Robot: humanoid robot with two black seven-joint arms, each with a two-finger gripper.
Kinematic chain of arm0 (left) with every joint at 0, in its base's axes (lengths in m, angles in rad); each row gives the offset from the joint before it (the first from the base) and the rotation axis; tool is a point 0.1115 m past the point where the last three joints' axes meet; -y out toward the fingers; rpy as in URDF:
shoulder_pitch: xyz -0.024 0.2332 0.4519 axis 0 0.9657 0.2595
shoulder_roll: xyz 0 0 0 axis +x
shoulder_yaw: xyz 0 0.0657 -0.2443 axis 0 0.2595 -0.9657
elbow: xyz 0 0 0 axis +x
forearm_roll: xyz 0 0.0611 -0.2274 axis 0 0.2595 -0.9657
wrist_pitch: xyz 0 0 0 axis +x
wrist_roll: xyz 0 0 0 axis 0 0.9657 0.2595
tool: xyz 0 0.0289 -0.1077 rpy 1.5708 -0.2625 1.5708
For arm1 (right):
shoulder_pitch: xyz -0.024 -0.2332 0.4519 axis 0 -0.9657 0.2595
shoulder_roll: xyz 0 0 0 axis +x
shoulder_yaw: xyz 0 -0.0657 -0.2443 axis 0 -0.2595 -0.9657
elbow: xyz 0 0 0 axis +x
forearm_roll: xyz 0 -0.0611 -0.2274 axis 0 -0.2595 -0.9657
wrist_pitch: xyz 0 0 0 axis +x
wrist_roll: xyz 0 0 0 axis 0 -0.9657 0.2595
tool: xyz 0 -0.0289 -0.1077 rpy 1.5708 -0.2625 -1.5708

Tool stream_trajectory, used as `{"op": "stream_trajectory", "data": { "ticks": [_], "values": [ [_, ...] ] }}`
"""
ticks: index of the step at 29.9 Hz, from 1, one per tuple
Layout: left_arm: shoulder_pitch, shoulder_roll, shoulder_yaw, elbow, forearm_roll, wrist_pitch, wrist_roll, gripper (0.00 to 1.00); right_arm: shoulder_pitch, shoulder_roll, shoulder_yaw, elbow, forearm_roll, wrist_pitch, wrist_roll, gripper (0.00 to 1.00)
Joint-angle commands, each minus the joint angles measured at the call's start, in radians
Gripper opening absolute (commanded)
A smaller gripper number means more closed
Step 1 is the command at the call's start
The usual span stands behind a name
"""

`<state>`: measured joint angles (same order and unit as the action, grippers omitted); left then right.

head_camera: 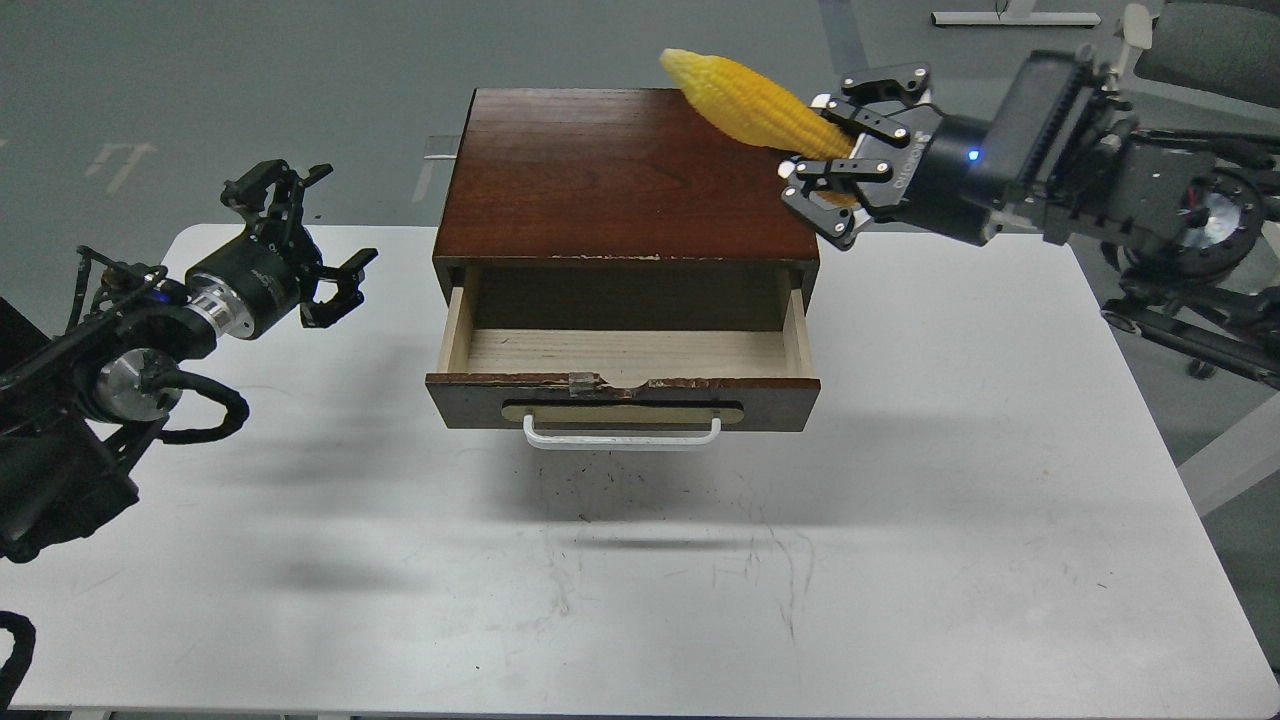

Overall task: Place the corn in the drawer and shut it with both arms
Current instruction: 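Lift the corn with the right gripper and carry it over the open drawer, then lower the corn into the drawer and open the right gripper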

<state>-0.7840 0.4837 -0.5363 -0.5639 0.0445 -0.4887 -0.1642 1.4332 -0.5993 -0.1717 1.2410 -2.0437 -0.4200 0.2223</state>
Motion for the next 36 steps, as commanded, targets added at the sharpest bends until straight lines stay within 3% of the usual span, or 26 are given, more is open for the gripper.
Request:
{"op": "stream_trajectory", "data": {
  "ticks": [1, 4, 14, 17, 21, 22, 24, 27, 36],
  "values": [
    [0.0, 0.007, -0.002, -0.001, -0.002, 0.0, 0.0, 0.98, 0.009, 0.081, -0.038, -0.052, -0.039, -0.009, 0.029, 0.0],
    [0.0, 0.012, -0.004, -0.001, -0.002, 0.0, 0.0, 0.98, 0.004, 0.142, -0.097, -0.064, -0.047, -0.011, 0.048, 0.0],
    [0.0, 0.029, -0.004, -0.001, -0.002, 0.0, 0.0, 0.98, -0.014, 0.233, -0.167, -0.104, -0.049, -0.026, 0.049, 0.0],
    [0.0, 0.03, -0.004, 0.001, -0.002, 0.0, 0.0, 0.98, -0.017, 0.25, -0.167, -0.109, -0.049, -0.026, 0.048, 0.15],
    [0.0, 0.036, -0.004, 0.001, -0.002, 0.0, 0.0, 0.98, -0.034, 0.251, -0.167, -0.113, -0.044, -0.036, 0.049, 0.54],
    [0.0, 0.039, -0.004, 0.001, -0.002, 0.0, 0.0, 0.98, -0.04, 0.251, -0.167, -0.114, -0.044, -0.037, 0.049, 0.58],
    [0.0, 0.045, -0.005, 0.001, -0.002, 0.0, 0.0, 0.98, -0.048, 0.257, -0.166, -0.126, -0.044, -0.037, 0.049, 0.78],
    [0.0, 0.05, -0.005, 0.001, -0.002, 0.0, 0.0, 0.98, -0.057, 0.28, -0.166, -0.135, -0.039, -0.037, 0.049, 0.95],
    [0.0, 0.052, -0.007, -0.001, 0.0, 0.0, 0.0, 0.98, -0.068, 0.286, -0.164, -0.133, -0.029, -0.037, 0.048, 0.96]
  ]
}}
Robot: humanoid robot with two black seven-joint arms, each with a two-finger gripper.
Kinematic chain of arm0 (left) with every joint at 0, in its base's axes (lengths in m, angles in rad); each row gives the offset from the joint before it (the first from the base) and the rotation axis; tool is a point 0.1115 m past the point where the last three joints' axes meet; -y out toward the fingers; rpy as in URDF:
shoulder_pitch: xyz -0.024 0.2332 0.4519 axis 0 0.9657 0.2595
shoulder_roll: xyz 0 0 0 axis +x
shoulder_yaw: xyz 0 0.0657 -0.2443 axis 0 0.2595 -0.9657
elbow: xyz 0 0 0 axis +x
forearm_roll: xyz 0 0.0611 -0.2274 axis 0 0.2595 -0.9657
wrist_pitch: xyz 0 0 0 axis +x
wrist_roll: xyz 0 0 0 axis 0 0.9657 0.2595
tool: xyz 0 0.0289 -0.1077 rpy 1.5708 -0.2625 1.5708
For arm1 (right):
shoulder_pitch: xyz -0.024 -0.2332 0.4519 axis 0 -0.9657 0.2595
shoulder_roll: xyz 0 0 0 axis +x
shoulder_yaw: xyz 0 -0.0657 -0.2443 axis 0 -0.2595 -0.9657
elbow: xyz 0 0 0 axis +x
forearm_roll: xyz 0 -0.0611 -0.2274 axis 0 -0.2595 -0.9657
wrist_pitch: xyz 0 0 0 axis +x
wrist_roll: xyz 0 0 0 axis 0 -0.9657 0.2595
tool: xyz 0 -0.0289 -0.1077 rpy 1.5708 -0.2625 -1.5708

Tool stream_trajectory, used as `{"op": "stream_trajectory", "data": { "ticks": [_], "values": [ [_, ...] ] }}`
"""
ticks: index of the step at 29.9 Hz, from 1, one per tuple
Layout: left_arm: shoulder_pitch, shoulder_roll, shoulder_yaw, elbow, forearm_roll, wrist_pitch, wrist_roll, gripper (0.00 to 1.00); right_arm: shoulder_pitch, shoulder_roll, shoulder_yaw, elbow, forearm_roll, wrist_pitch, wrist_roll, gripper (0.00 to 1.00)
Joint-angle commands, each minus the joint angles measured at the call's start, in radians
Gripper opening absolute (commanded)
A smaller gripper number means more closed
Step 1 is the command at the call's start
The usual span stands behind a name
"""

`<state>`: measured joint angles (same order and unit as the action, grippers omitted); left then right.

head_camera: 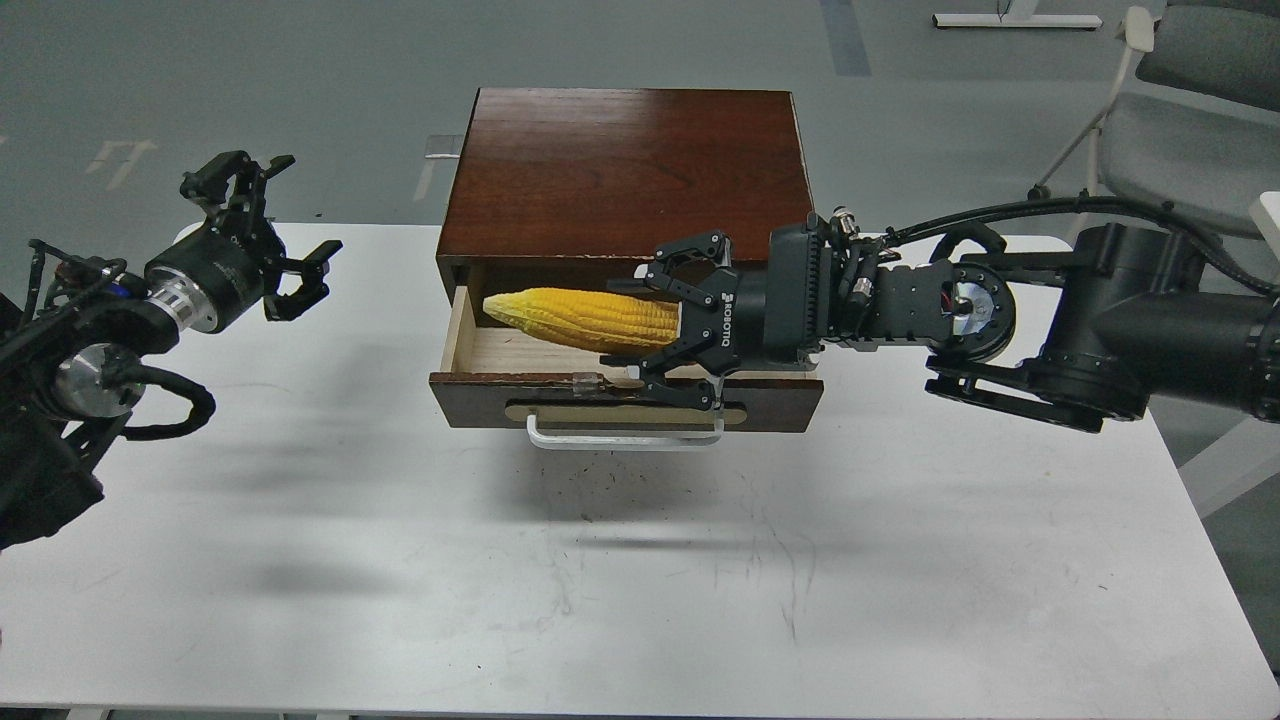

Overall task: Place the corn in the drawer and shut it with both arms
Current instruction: 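Lower the corn into the drawer and open the right gripper, then withdraw the right gripper up and away from the drawer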

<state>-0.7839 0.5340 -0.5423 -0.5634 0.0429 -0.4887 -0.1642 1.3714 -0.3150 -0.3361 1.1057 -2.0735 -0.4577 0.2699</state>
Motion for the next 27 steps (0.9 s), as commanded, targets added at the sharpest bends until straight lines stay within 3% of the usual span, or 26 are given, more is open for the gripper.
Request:
{"op": "stream_trajectory", "data": {
  "ticks": [1, 11, 14, 20, 22, 27],
  "values": [
    [0.0, 0.001, -0.001, 0.0, 0.0, 0.0, 0.0, 0.98, -0.008, 0.005, 0.0, 0.0, 0.001, -0.001, 0.0, 0.96],
    [0.0, 0.001, 0.001, 0.0, 0.002, 0.0, 0.0, 0.98, -0.02, 0.007, 0.019, 0.005, 0.016, -0.004, 0.0, 0.96],
    [-0.001, 0.0, -0.002, 0.0, 0.0, 0.0, 0.0, 0.98, -0.018, 0.013, 0.063, 0.02, 0.134, -0.006, -0.001, 0.99],
    [-0.005, 0.03, -0.002, 0.002, 0.0, 0.0, -0.002, 0.98, -0.008, 0.016, 0.258, 0.016, 0.689, 0.02, -0.005, 1.0],
    [-0.006, 0.044, -0.002, 0.0, 0.0, 0.0, -0.002, 0.98, -0.006, 0.007, 0.349, 0.01, 1.019, 0.039, -0.005, 1.0],
    [-0.026, 0.075, -0.001, 0.002, 0.002, 0.0, -0.003, 0.98, -0.04, -0.045, 0.533, 0.014, 1.583, 0.069, -0.014, 1.0]
  ]
}}
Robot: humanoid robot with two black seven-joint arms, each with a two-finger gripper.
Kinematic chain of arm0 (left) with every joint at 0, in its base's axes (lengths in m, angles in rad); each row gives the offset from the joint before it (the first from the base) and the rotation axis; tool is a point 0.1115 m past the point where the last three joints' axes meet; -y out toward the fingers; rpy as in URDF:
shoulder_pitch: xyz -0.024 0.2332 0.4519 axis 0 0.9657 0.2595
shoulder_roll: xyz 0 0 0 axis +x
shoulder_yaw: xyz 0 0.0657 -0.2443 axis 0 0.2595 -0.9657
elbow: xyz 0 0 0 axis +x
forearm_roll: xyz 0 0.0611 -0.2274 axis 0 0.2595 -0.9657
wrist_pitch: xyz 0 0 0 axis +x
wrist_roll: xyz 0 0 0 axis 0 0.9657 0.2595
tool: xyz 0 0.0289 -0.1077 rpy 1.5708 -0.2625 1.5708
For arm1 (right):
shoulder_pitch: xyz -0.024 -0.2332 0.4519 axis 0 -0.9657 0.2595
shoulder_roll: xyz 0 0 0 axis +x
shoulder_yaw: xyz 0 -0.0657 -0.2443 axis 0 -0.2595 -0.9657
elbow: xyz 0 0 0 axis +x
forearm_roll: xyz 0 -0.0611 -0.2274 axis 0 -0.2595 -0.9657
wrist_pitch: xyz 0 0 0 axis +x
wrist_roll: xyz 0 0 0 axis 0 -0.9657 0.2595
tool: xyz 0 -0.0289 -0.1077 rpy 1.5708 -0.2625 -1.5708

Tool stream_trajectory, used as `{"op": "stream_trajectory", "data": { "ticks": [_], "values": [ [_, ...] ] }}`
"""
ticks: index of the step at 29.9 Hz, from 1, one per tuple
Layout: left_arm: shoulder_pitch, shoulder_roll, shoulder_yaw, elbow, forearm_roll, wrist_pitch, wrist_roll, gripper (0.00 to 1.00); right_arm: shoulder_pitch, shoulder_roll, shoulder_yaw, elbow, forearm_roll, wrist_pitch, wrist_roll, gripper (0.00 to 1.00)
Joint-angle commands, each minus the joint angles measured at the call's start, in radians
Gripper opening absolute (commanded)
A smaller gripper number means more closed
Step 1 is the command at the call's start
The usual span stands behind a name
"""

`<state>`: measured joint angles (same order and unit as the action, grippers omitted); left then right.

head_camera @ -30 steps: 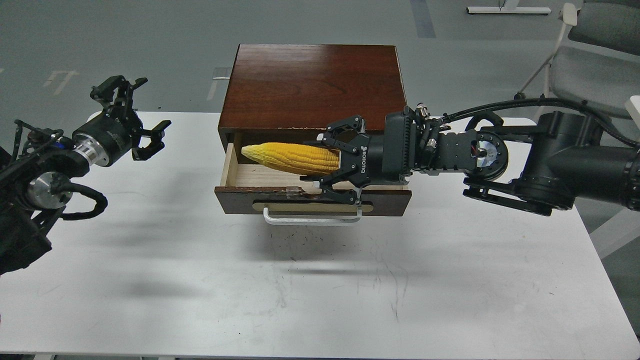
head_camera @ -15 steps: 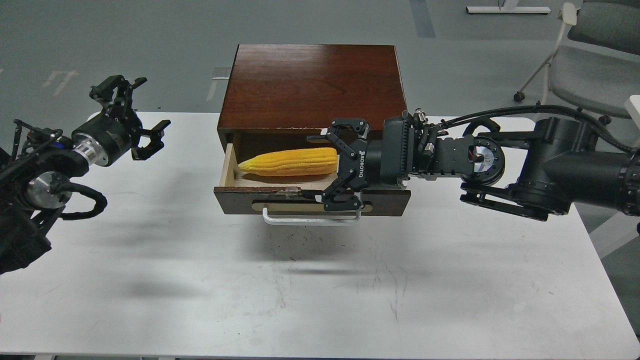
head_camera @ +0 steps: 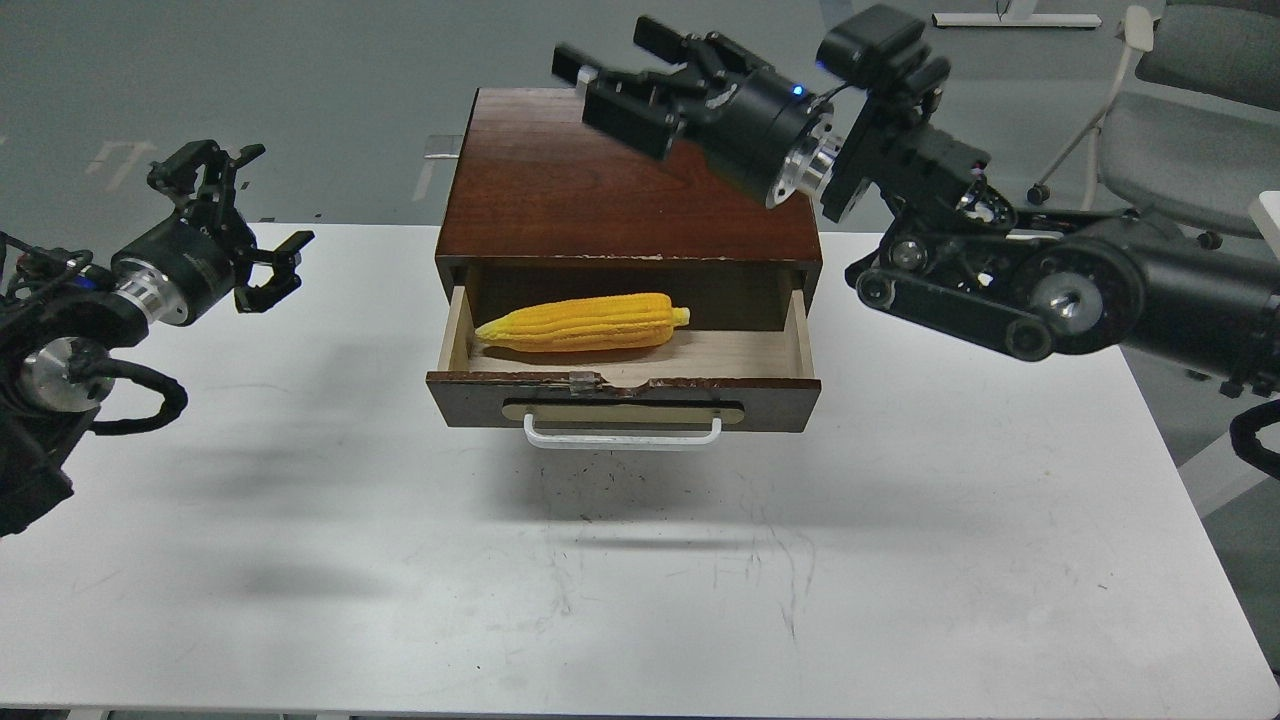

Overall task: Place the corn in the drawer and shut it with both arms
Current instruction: 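Withdraw the right gripper up and away from the drawer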

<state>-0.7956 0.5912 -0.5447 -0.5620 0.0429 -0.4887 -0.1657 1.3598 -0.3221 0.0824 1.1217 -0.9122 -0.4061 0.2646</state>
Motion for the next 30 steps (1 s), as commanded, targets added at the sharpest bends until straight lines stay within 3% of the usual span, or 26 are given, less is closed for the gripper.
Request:
{"op": "stream_trajectory", "data": {
  "ticks": [1, 4, 6, 10, 12, 14, 16, 18, 20, 24, 26, 27, 28, 30],
  "values": [
    [-0.017, 0.021, 0.002, 0.002, 0.002, 0.0, -0.002, 0.98, -0.042, -0.044, 0.14, -0.005, 0.494, 0.024, -0.008, 1.0],
    [-0.036, 0.044, 0.005, 0.002, 0.008, 0.0, -0.032, 0.98, -0.091, -0.072, 0.224, -0.016, 0.706, 0.075, -0.021, 1.0],
    [-0.057, 0.061, 0.018, 0.001, 0.02, 0.0, -0.113, 0.98, -0.132, -0.151, 0.287, -0.023, 0.806, 0.177, -0.068, 1.0],
    [-0.094, 0.102, 0.019, -0.001, 0.138, 0.0, -0.222, 0.98, -0.241, -0.207, 0.376, -0.049, 0.869, 0.305, -0.081, 1.0],
    [-0.14, 0.14, 0.018, -0.001, 0.311, 0.0, -0.314, 0.98, -0.339, -0.263, 0.433, -0.069, 0.91, 0.465, -0.106, 1.0],
    [-0.171, 0.165, 0.018, -0.002, 0.432, 0.0, -0.323, 0.98, -0.399, -0.325, 0.473, -0.077, 0.932, 0.605, -0.131, 1.0],
    [-0.182, 0.182, 0.017, -0.004, 0.486, 0.0, -0.323, 0.98, -0.445, -0.354, 0.49, -0.074, 0.96, 0.674, -0.143, 1.0],
    [-0.185, 0.209, 0.017, -0.039, 0.532, 0.0, -0.323, 0.98, -0.502, -0.386, 0.496, -0.072, 1.009, 0.73, -0.186, 1.0],
    [-0.183, 0.29, 0.018, -0.18, 0.575, 0.0, -0.323, 0.98, -0.539, -0.408, 0.496, -0.085, 1.023, 0.736, -0.228, 1.0],
    [-0.18, 0.429, 0.005, -0.461, 0.673, 0.036, -0.323, 0.98, -0.59, -0.41, 0.497, -0.103, 1.026, 0.736, -0.226, 1.0],
    [-0.18, 0.516, 0.002, -0.705, 0.768, 0.144, -0.323, 0.98, -0.619, -0.41, 0.497, -0.103, 1.026, 0.736, -0.225, 1.0],
    [-0.18, 0.538, 0.002, -0.761, 0.797, 0.182, -0.323, 0.98, -0.625, -0.41, 0.497, -0.105, 1.026, 0.736, -0.225, 1.0],
    [-0.18, 0.579, 0.002, -0.865, 0.855, 0.27, -0.323, 0.98, -0.634, -0.41, 0.497, -0.106, 1.026, 0.736, -0.223, 1.0],
    [-0.18, 0.602, 0.003, -0.952, 0.92, 0.361, -0.323, 0.97, -0.639, -0.41, 0.496, -0.111, 1.026, 0.736, -0.219, 1.0]
  ]
}}
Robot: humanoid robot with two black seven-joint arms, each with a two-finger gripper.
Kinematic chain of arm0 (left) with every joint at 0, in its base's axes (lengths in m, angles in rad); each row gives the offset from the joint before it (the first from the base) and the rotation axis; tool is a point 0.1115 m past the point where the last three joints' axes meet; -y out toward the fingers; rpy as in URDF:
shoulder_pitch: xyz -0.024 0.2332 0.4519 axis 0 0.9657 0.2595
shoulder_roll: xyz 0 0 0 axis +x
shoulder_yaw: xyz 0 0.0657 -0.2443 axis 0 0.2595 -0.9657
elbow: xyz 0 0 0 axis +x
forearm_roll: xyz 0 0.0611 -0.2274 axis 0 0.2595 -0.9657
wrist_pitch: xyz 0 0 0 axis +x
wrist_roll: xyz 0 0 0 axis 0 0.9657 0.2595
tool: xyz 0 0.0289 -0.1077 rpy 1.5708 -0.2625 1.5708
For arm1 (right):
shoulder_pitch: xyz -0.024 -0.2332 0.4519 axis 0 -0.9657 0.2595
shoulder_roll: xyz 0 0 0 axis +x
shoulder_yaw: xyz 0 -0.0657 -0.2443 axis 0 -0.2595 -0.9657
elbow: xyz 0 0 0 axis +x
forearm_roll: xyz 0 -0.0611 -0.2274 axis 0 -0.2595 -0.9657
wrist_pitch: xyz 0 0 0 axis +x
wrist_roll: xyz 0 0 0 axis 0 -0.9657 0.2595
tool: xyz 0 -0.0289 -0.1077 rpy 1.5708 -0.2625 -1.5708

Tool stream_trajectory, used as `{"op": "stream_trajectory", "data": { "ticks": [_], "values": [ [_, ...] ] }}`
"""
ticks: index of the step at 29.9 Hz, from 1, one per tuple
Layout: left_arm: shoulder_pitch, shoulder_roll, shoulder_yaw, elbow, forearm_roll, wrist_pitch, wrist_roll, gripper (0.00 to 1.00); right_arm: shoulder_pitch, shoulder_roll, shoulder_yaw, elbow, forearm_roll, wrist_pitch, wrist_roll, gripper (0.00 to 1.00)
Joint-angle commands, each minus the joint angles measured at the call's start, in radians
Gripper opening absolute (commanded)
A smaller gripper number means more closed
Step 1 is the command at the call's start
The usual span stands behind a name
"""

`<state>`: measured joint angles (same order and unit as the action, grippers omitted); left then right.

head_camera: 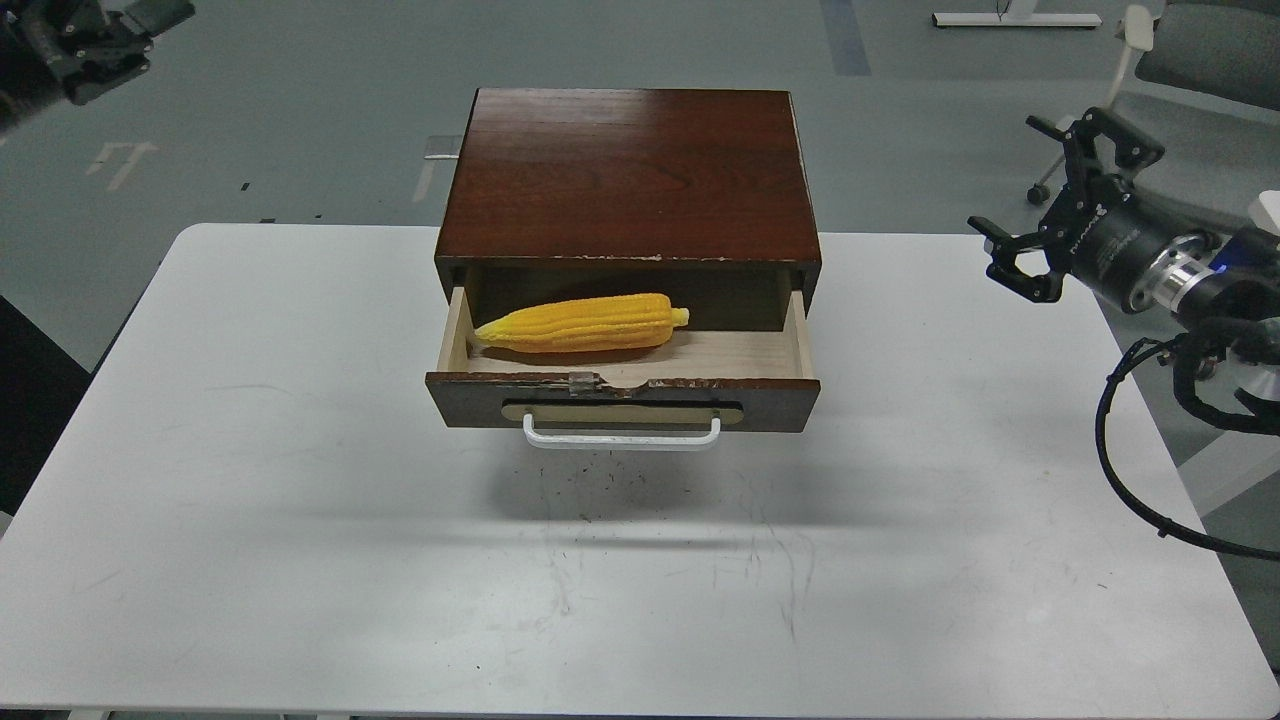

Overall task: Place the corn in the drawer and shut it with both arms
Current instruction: 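Withdraw the right gripper up and away from the drawer, then bring the left gripper down to the front of the open drawer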

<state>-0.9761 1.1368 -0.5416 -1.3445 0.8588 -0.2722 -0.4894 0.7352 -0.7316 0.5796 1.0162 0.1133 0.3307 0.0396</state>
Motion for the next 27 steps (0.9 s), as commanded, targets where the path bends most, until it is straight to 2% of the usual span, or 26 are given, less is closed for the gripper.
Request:
{"op": "stream_trajectory", "data": {
  "ticks": [1, 2, 3, 4, 5, 7, 10, 12, 20, 22, 24, 27],
  "values": [
    [0.0, 0.067, 0.008, -0.232, 0.17, 0.218, 0.001, 0.9, -0.02, 0.001, -0.001, -0.011, 0.0, -0.001, 0.011, 1.0],
    [0.0, 0.07, 0.017, -0.276, 0.248, 0.261, 0.001, 0.63, -0.025, 0.001, -0.001, -0.014, 0.0, -0.001, 0.013, 1.0],
    [0.004, 0.073, 0.018, -0.291, 0.293, 0.268, 0.001, 0.48, -0.025, 0.001, -0.001, -0.014, 0.0, -0.001, 0.013, 1.0],
    [0.014, 0.066, 0.023, -0.31, 0.396, 0.268, 0.001, 0.13, -0.026, 0.001, -0.001, -0.014, 0.0, -0.001, 0.016, 1.0],
    [0.019, 0.063, 0.029, -0.317, 0.449, 0.268, 0.001, 0.0, -0.028, 0.001, -0.001, -0.014, 0.0, -0.001, 0.017, 1.0],
    [0.025, 0.045, 0.066, -0.35, 0.564, 0.286, 0.001, 0.0, -0.034, 0.001, -0.001, -0.014, 0.0, -0.002, 0.017, 1.0],
    [0.028, 0.026, 0.104, -0.398, 0.663, 0.397, 0.001, 0.0, -0.043, 0.003, -0.001, -0.025, -0.001, -0.002, 0.017, 1.0],
    [0.028, 0.031, 0.144, -0.413, 0.721, 0.444, 0.001, 0.0, -0.048, 0.003, -0.003, -0.04, -0.001, -0.002, 0.017, 1.0],
    [0.056, 0.023, 0.203, -0.418, 0.957, 0.488, 0.001, 0.0, -0.049, 0.009, -0.015, -0.133, -0.001, 0.001, 0.017, 1.0],
    [0.1, -0.011, 0.218, -0.418, 1.063, 0.547, 0.001, 0.0, -0.051, 0.009, -0.017, -0.152, -0.001, 0.002, 0.017, 1.0],
    [0.167, -0.06, 0.238, -0.418, 1.224, 0.658, 0.001, 0.0, -0.06, 0.015, -0.015, -0.182, -0.001, 0.002, 0.017, 1.0],
    [0.217, -0.074, 0.242, -0.418, 1.304, 0.734, 0.001, 0.0, -0.06, 0.032, -0.017, -0.211, -0.001, 0.007, 0.017, 1.0]
  ]
}}
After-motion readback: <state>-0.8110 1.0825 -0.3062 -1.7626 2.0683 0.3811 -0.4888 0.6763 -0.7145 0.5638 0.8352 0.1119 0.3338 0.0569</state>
